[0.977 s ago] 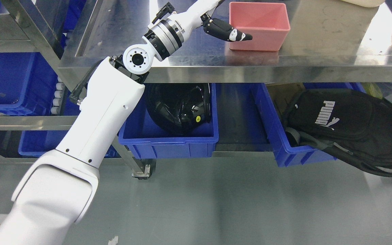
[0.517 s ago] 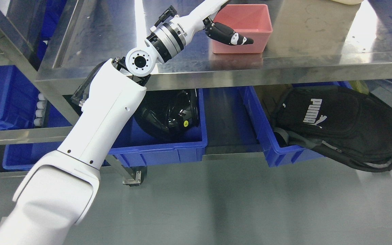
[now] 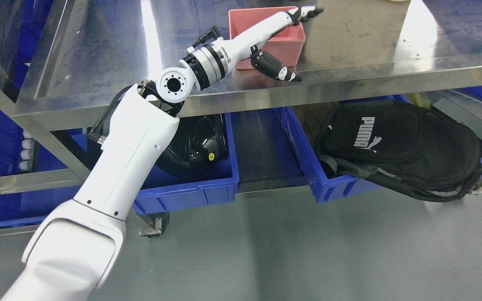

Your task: Place storage box into left shelf container

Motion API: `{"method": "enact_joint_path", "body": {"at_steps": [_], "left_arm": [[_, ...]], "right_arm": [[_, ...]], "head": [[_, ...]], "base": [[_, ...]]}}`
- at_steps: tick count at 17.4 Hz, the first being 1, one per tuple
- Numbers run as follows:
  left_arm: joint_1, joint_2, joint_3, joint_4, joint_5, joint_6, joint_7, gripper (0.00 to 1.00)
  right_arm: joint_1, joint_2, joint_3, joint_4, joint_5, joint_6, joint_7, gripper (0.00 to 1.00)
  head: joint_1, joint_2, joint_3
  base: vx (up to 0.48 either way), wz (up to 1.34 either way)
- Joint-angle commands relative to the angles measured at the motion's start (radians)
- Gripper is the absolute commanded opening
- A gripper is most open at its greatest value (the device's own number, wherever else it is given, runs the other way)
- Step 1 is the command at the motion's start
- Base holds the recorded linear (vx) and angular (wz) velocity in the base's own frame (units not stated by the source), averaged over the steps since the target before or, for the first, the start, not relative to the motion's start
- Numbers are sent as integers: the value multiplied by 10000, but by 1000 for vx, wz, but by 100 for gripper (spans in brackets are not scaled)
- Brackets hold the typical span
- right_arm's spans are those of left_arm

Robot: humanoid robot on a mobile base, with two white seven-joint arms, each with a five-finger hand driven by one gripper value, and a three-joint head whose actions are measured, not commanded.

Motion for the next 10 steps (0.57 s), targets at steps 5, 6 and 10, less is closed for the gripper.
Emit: {"method": "enact_joint_path", "body": {"at_steps": [5, 6, 10], "left_arm": [[-385, 174, 4161, -3437, -1974, 444, -546, 98], [-417, 174, 4086, -3391, -1974, 168, -193, 98], [-127, 174, 3780, -3390, -2781, 561, -1685, 96]], "right_arm": [[96, -175, -46, -174, 15, -5, 1, 100], [96, -175, -46, -174, 15, -5, 1, 100], [96, -175, -46, -174, 15, -5, 1, 100]], "head": [[0, 0, 0], [0, 0, 0], [0, 0, 0]], "base": [[4, -28], [7, -15], [7, 15]]}}
